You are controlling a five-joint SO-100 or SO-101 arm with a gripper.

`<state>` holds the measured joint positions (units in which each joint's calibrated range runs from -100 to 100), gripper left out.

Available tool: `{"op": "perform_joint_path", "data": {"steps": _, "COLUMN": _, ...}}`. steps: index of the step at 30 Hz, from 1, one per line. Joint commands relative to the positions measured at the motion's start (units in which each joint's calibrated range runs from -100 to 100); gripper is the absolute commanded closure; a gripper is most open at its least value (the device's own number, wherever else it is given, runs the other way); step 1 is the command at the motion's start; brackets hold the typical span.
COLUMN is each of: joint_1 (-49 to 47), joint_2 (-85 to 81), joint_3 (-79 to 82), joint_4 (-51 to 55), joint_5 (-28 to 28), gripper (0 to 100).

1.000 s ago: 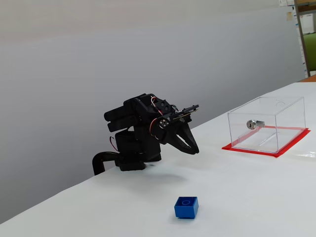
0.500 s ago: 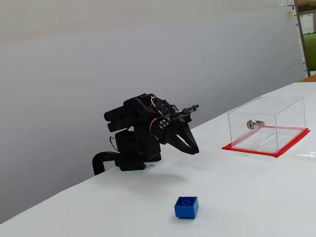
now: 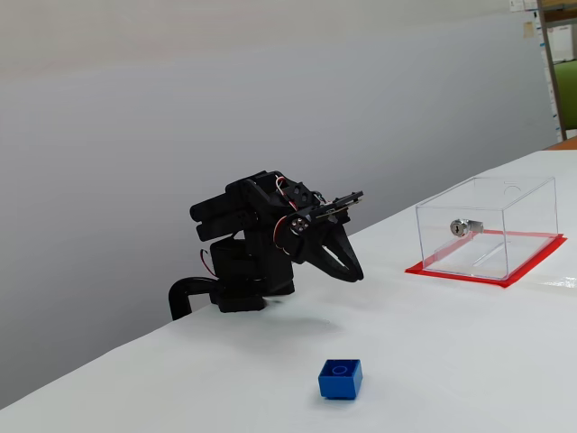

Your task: Pick the blue lego brick and place it into the transparent box

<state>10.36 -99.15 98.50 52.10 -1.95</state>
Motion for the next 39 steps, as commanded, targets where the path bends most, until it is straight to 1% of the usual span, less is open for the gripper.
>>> {"op": "perform_joint_path", "data": {"steps": 1, "joint_1": -2.8, "joint_2": -0.5, "joint_3": -0.7, "joint_4": -0.8, "joint_5": 0.0, "gripper": 98}}
{"op": "perform_joint_path", "data": {"steps": 7, "joint_1": -6.9, "joint_2": -0.5, "joint_3": -2.7, "joint_4": -0.5, "joint_5": -0.1, "gripper": 98}}
{"op": "perform_joint_path", "data": {"steps": 14, "joint_1": -5.4, "joint_2": -0.3, "joint_3": -2.9, "joint_4": -0.4, "joint_5": -0.4, "gripper": 98}}
{"op": "perform_joint_path", "data": {"steps": 17, "joint_1": -1.0, "joint_2": -0.3, "joint_3": -3.2, "joint_4": -0.3, "joint_5": -0.6, "gripper": 98}}
{"op": "perform_joint_path", "data": {"steps": 23, "joint_1": 13.0, "joint_2": -0.4, "joint_3": -3.7, "joint_4": -0.8, "joint_5": -0.7, "gripper": 98}}
{"op": "perform_joint_path", "data": {"steps": 34, "joint_1": 33.8, "joint_2": -0.4, "joint_3": -3.3, "joint_4": -0.8, "joint_5": -0.7, "gripper": 98}}
{"op": "perform_joint_path", "data": {"steps": 37, "joint_1": 37.2, "joint_2": -0.4, "joint_3": -3.3, "joint_4": -0.8, "joint_5": -0.4, "gripper": 98}}
{"op": "perform_joint_path", "data": {"steps": 39, "joint_1": 37.7, "joint_2": -0.3, "joint_3": -3.2, "joint_4": -0.8, "joint_5": -0.3, "gripper": 98}}
